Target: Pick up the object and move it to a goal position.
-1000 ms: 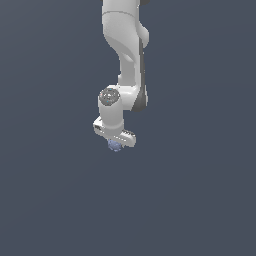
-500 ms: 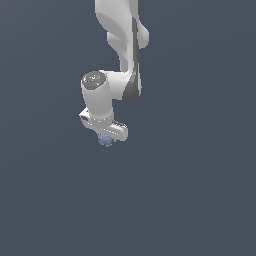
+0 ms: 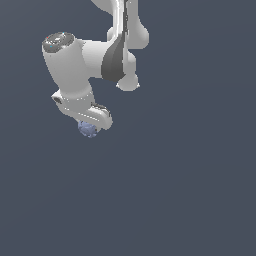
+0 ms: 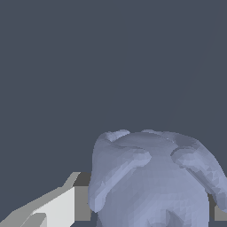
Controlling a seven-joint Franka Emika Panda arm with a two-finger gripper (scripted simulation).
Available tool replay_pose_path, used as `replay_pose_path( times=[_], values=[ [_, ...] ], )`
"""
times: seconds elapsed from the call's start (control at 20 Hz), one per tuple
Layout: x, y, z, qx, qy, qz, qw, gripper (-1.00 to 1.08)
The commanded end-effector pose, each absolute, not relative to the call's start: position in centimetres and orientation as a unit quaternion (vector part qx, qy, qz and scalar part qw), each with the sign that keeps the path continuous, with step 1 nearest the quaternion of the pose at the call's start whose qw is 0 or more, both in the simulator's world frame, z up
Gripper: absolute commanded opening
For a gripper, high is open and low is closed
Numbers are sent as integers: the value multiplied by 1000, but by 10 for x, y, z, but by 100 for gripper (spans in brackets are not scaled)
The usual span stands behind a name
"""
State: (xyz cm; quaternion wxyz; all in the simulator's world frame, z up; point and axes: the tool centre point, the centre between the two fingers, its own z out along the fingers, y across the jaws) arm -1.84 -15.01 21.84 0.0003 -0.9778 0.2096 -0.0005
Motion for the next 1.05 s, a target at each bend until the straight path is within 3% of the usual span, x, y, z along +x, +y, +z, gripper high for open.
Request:
replay_pose_path(
  times=[0.0,0.45,1.0],
  values=[
    [-14,-163,243,-978,209,0,0,-100],
    [-1,-196,303,-978,209,0,0,-100],
    [5,-208,325,-978,209,0,0,-100]
  ],
)
